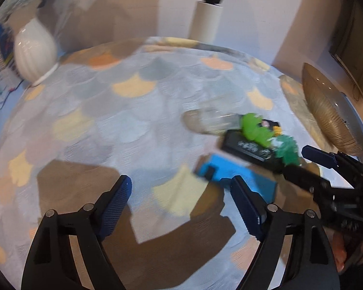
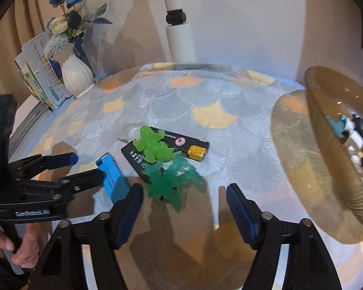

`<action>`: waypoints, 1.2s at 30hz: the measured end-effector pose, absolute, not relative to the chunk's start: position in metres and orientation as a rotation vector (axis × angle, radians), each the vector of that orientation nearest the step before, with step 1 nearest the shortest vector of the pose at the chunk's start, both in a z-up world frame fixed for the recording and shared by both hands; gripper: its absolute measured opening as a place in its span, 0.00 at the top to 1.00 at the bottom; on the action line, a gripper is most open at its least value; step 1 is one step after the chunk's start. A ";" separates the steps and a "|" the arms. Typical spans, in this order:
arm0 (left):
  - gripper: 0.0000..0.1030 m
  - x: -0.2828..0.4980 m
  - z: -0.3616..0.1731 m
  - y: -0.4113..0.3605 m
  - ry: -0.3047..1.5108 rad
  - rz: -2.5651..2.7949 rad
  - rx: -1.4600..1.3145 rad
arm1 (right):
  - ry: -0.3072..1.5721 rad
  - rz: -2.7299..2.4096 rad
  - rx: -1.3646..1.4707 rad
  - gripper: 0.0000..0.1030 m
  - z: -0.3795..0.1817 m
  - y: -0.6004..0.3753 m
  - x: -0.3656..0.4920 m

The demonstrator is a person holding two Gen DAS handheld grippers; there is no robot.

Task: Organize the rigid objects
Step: 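Grasp the green translucent figure with the right tool while the left tool approaches the blue lighter, then grasp the blue lighter with the left tool and lift it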

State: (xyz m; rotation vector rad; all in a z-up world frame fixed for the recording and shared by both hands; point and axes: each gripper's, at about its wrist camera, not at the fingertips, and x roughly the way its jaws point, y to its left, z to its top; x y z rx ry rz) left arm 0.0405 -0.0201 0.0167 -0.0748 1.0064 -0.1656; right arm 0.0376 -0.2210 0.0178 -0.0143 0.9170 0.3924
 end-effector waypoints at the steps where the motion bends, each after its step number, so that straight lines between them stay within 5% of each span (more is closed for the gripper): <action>1: 0.21 0.039 0.017 -0.017 1.009 -0.176 -0.088 | 0.926 0.401 -0.006 0.36 0.015 -0.219 0.041; 5: 0.21 0.028 0.021 -0.024 1.005 -0.249 -0.126 | 0.933 0.424 0.018 0.55 0.013 -0.211 0.049; 17: 0.19 0.048 0.013 -0.104 0.980 -0.200 0.040 | 0.902 0.344 0.173 0.55 0.016 -0.271 0.026; 30: 0.27 0.009 0.018 -0.010 1.010 -0.209 0.029 | 0.882 0.374 0.080 0.55 0.016 -0.255 0.019; 36: 0.27 0.033 0.018 -0.036 1.012 -0.316 0.009 | 0.881 0.369 0.058 0.55 0.016 -0.251 0.018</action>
